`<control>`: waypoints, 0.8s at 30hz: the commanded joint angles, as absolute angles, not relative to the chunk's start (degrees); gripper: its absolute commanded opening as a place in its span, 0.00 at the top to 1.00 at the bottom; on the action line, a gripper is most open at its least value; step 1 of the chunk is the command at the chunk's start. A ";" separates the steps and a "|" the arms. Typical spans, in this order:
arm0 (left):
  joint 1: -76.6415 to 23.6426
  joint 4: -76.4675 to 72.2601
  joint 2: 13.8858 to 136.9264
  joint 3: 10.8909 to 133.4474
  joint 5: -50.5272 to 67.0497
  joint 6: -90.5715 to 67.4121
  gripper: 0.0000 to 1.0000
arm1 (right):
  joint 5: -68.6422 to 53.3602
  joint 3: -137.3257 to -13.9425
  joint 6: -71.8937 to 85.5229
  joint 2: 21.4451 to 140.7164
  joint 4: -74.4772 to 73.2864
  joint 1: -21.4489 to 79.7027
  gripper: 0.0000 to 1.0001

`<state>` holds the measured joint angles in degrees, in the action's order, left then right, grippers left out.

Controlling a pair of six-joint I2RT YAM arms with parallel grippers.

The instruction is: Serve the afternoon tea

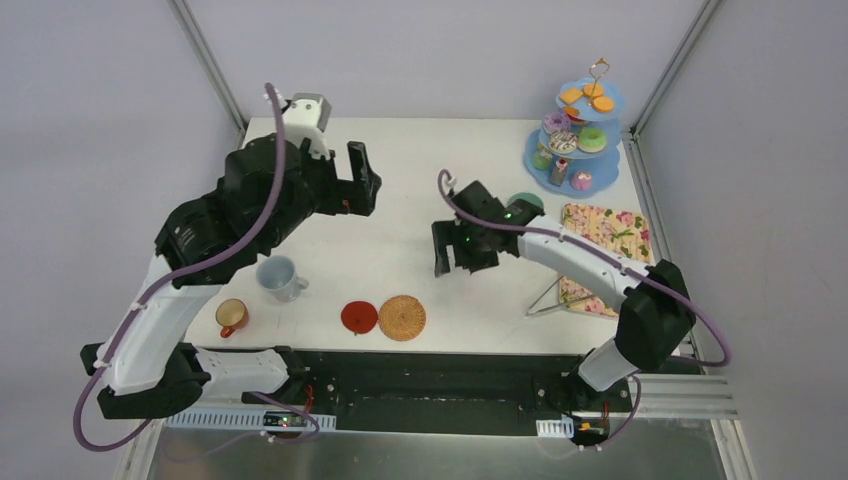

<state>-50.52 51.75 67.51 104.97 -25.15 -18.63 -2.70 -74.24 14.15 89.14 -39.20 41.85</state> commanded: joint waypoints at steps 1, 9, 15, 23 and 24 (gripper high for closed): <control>-50.07 51.92 64.48 104.72 -29.72 -22.22 0.00 | -8.43 -71.73 15.85 89.39 -32.68 50.46 0.29; -50.07 54.77 62.57 105.27 -30.85 -23.27 0.00 | -1.32 -78.00 15.15 102.61 -32.75 65.35 0.43; -50.10 55.60 62.40 106.24 -30.98 -22.80 0.00 | 7.45 -87.25 14.96 112.95 -39.17 70.25 0.47; -50.07 56.51 61.86 106.47 -31.38 -22.00 0.00 | 12.31 -87.15 15.29 117.24 -37.95 70.77 0.66; -50.09 56.56 61.92 106.47 -31.31 -21.91 0.00 | 12.60 -86.77 15.52 117.65 -37.63 70.64 0.66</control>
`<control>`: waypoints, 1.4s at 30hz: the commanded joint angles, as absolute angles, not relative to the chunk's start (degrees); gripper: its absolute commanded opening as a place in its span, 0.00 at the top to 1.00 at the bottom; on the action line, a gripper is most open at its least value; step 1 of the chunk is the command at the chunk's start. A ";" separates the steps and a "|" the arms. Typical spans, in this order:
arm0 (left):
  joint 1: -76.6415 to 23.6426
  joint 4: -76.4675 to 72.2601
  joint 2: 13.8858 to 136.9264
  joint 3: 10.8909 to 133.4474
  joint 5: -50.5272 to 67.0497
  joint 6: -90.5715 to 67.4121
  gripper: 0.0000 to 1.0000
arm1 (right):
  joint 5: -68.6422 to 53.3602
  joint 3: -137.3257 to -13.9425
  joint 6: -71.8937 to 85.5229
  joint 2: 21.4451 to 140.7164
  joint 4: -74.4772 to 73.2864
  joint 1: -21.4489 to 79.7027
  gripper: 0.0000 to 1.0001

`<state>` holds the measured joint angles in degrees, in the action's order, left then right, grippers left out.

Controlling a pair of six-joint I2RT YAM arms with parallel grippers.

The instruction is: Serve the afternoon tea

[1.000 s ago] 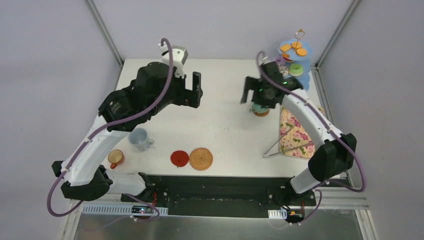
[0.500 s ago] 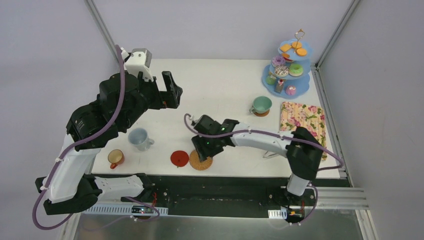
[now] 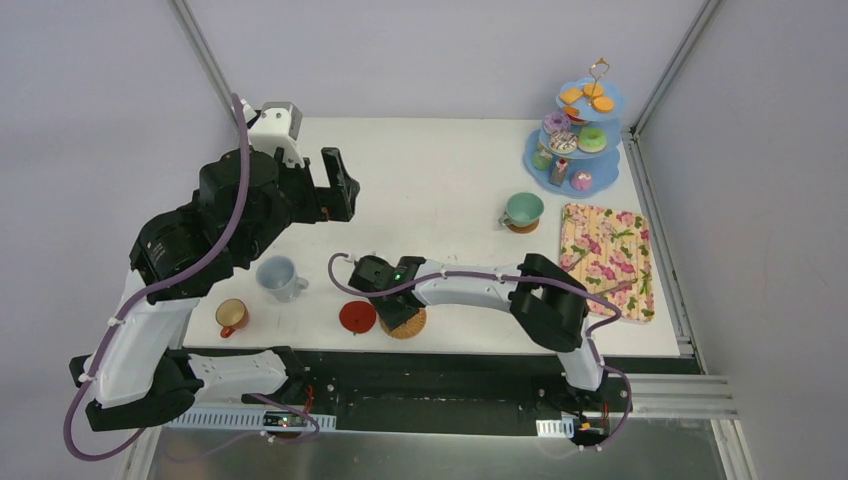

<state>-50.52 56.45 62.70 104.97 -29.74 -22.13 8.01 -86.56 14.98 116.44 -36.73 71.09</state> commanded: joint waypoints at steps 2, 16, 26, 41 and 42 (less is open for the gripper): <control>-50.06 56.56 62.28 106.52 -31.09 -21.89 0.00 | 13.24 -86.02 16.41 118.36 -37.18 70.16 0.66; -50.03 56.57 66.49 105.58 -27.93 -18.72 0.00 | 11.79 -94.91 13.09 126.38 -35.48 45.72 0.64; -50.07 53.57 67.97 102.57 -23.07 -18.79 0.00 | 12.49 -116.68 15.64 141.25 -44.25 28.12 0.63; -49.89 53.45 72.31 104.49 -21.54 -13.50 0.00 | 11.99 -115.01 15.44 141.00 -43.75 21.14 0.62; -49.95 53.48 72.38 104.54 -21.40 -13.58 0.00 | 11.54 -115.40 14.94 141.29 -43.49 21.12 0.62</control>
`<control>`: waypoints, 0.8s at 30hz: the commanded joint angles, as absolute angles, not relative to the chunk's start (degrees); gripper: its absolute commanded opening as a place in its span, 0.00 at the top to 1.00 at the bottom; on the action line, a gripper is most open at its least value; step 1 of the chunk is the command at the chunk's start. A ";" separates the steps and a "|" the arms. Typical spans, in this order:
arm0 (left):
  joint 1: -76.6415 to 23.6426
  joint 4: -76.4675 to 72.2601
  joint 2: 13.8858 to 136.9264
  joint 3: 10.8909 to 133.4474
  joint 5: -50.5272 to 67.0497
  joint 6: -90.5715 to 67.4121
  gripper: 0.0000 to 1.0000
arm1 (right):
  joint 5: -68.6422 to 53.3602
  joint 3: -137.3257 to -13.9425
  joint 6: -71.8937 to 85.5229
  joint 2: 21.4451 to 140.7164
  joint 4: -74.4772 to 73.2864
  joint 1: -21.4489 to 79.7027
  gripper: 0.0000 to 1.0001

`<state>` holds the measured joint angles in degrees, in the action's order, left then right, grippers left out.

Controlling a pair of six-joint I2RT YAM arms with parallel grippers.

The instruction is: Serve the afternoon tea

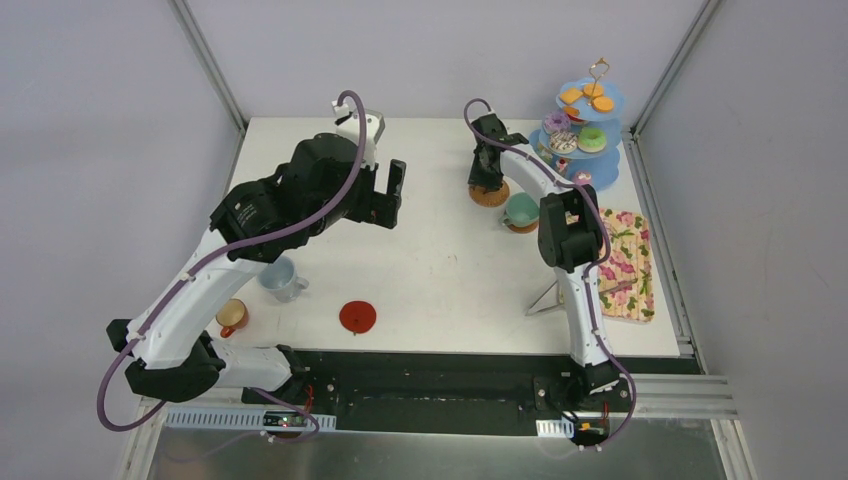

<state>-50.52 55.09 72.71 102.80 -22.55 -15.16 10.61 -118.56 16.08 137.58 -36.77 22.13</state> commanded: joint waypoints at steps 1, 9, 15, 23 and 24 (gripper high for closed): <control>-49.91 53.49 72.48 104.65 -21.32 -13.74 0.00 | 10.98 -116.18 14.40 141.66 -43.49 21.12 0.61; -49.50 53.57 71.68 101.32 -23.16 -19.24 0.00 | 8.88 -127.77 12.99 139.21 -48.68 21.14 0.51; -48.64 53.87 69.73 93.88 -23.54 -29.84 0.00 | 5.70 -131.47 12.84 129.51 -51.97 21.12 0.34; -44.18 59.02 68.63 90.05 -25.69 -42.35 0.00 | -6.44 -113.42 17.32 110.61 -48.88 21.41 0.30; -43.06 60.62 68.86 90.41 -26.42 -43.84 0.00 | -7.66 -110.51 17.79 108.29 -48.42 21.64 0.30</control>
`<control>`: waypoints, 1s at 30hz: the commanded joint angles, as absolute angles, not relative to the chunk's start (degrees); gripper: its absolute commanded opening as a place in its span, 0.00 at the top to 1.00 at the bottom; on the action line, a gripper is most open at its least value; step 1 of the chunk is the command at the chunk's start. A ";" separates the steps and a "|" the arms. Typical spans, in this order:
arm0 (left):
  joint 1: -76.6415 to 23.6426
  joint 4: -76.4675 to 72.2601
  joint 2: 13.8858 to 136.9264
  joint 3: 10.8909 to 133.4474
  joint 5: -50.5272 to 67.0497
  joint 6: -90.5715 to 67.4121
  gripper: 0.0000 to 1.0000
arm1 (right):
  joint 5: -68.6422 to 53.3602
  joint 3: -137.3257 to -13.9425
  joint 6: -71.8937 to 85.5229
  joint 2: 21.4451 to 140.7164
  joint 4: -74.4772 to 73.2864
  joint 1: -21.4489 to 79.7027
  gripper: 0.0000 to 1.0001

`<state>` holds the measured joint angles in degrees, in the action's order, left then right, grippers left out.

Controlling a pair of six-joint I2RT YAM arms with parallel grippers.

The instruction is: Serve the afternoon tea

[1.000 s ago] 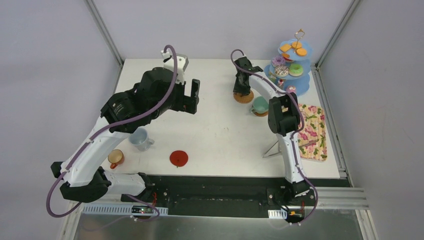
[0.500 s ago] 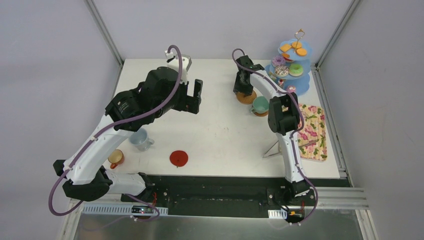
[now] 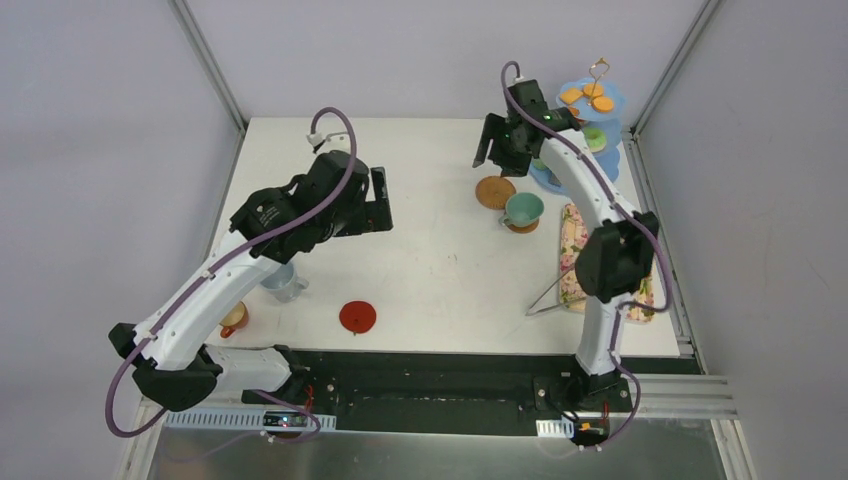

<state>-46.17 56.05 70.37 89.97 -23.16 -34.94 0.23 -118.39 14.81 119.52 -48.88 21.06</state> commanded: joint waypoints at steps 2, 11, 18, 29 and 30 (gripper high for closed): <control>-40.34 63.90 69.06 90.76 -27.68 -46.76 0.00 | -8.97 -105.96 18.04 104.00 -48.17 22.38 0.30; -5.07 70.69 65.60 81.47 -13.53 -52.31 0.03 | -11.97 -90.44 19.01 89.92 -47.46 26.61 0.29; 8.74 72.23 61.35 71.56 -14.19 -64.58 0.10 | -12.71 -86.33 19.28 85.61 -48.87 27.30 0.29; 9.40 67.19 59.69 56.52 -14.95 -77.86 0.30 | -9.77 -87.23 15.11 81.76 -54.87 27.25 0.29; 9.40 66.78 59.65 55.55 -14.91 -78.40 0.31 | -9.82 -87.15 14.89 81.70 -55.07 27.27 0.28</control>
<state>9.08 68.29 59.88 58.65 -14.41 -73.17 -10.90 -86.15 16.84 84.33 -52.23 27.14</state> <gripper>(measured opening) 0.706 0.713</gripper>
